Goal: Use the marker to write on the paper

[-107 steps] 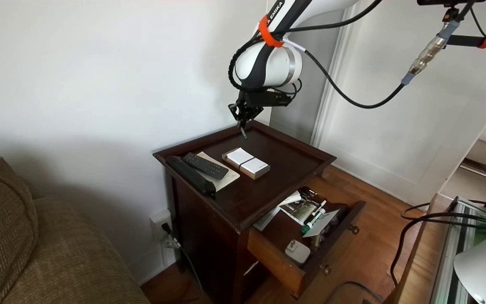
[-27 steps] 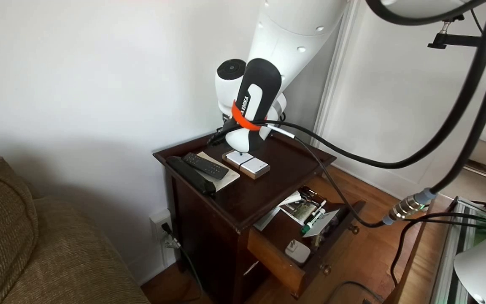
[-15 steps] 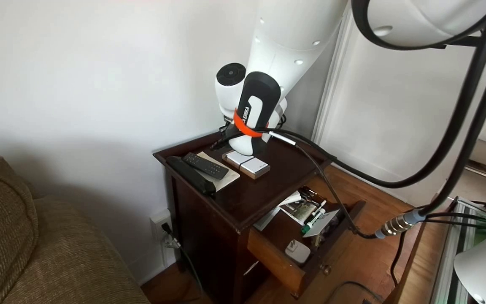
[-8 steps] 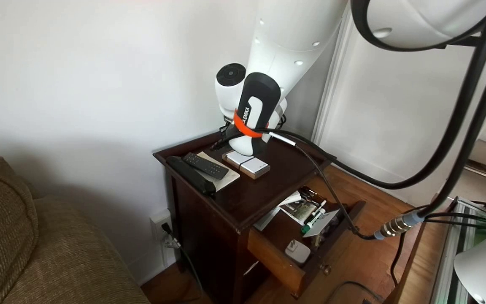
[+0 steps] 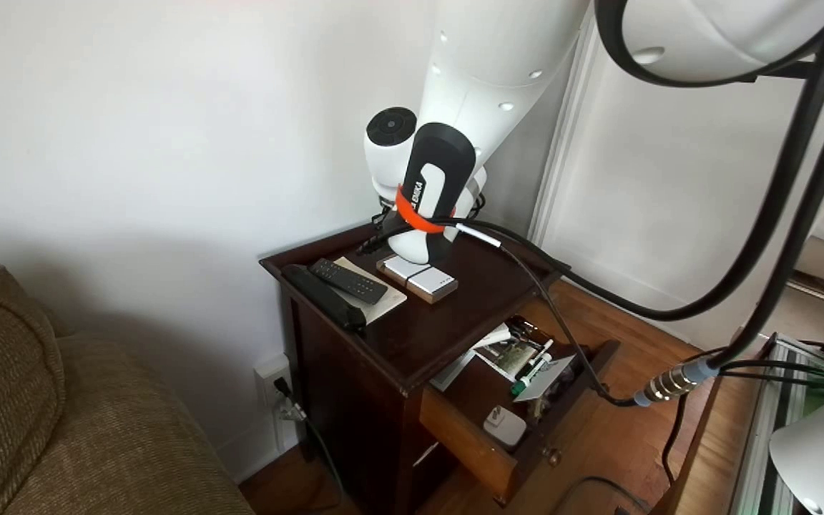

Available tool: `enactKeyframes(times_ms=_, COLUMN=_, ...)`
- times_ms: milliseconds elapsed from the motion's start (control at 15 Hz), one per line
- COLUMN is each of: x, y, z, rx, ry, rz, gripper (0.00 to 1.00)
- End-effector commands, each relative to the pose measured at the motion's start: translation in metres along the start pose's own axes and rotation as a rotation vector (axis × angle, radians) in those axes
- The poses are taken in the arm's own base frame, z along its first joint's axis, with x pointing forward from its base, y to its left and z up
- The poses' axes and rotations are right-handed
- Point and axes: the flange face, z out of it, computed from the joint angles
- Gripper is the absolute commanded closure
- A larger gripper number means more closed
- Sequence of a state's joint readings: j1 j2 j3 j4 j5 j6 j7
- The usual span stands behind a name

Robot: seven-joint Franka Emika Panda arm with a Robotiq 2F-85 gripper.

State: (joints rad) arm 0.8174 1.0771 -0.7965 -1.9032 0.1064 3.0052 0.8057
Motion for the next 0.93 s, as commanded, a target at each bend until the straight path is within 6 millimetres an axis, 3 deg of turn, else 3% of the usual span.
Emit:
enactKeyframes(times_ms=0, x=-0.005, y=-0.001, z=0.002, rx=0.032, ry=-0.002, rz=-0.027, gripper=0.97)
enactKeyframes(times_ms=533, x=-0.001, y=0.005, z=0.003, rx=0.054, ry=0.002, rz=-0.047, gripper=0.97)
enactKeyframes(times_ms=867, x=0.012, y=0.015, z=-0.001, rx=0.051, ry=0.044, rz=0.001, gripper=0.97)
